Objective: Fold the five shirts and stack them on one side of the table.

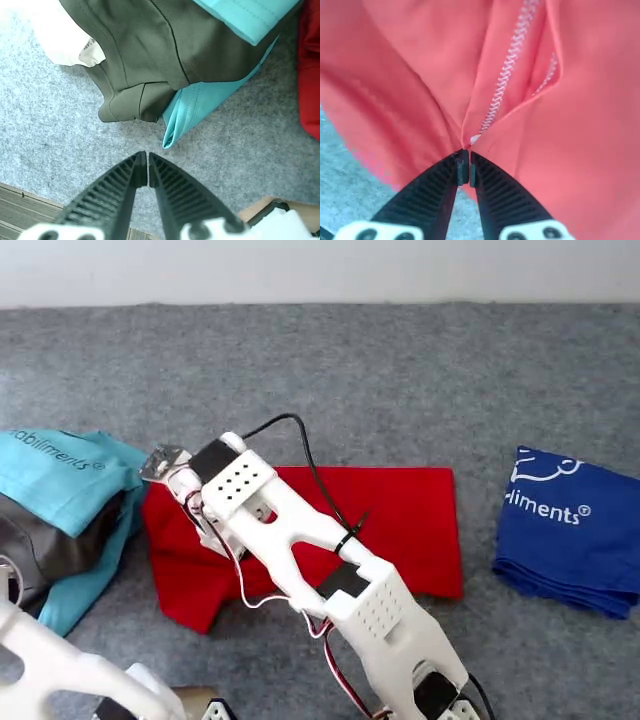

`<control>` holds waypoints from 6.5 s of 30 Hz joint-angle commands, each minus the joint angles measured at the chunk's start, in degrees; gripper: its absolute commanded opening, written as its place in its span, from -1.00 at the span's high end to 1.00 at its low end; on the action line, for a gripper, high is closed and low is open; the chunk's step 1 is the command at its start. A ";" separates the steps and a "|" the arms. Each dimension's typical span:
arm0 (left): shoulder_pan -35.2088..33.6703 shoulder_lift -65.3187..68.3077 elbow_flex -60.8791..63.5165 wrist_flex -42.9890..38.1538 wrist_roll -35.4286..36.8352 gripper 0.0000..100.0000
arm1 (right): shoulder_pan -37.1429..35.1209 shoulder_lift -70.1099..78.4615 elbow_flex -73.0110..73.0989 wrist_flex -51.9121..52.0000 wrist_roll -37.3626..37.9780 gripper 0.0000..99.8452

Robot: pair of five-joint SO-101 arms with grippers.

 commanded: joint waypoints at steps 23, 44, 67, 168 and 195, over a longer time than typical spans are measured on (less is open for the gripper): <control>0.00 -0.88 -0.31 -0.79 -0.44 0.96 | 10.33 10.77 -32.35 4.00 6.59 0.98; 0.00 -1.23 -0.31 -0.79 -0.44 0.96 | 14.29 21.93 -31.91 0.13 7.74 0.98; 0.00 -1.23 -0.57 -0.79 -0.44 0.96 | 13.23 16.75 -27.78 3.74 6.51 0.98; 0.00 -1.14 -0.31 -5.54 -0.44 0.96 | -4.00 8.04 -5.71 -19.65 2.37 0.98; -0.18 -0.88 -0.31 -5.54 -0.44 0.96 | -1.71 -11.47 2.99 4.00 0.09 0.89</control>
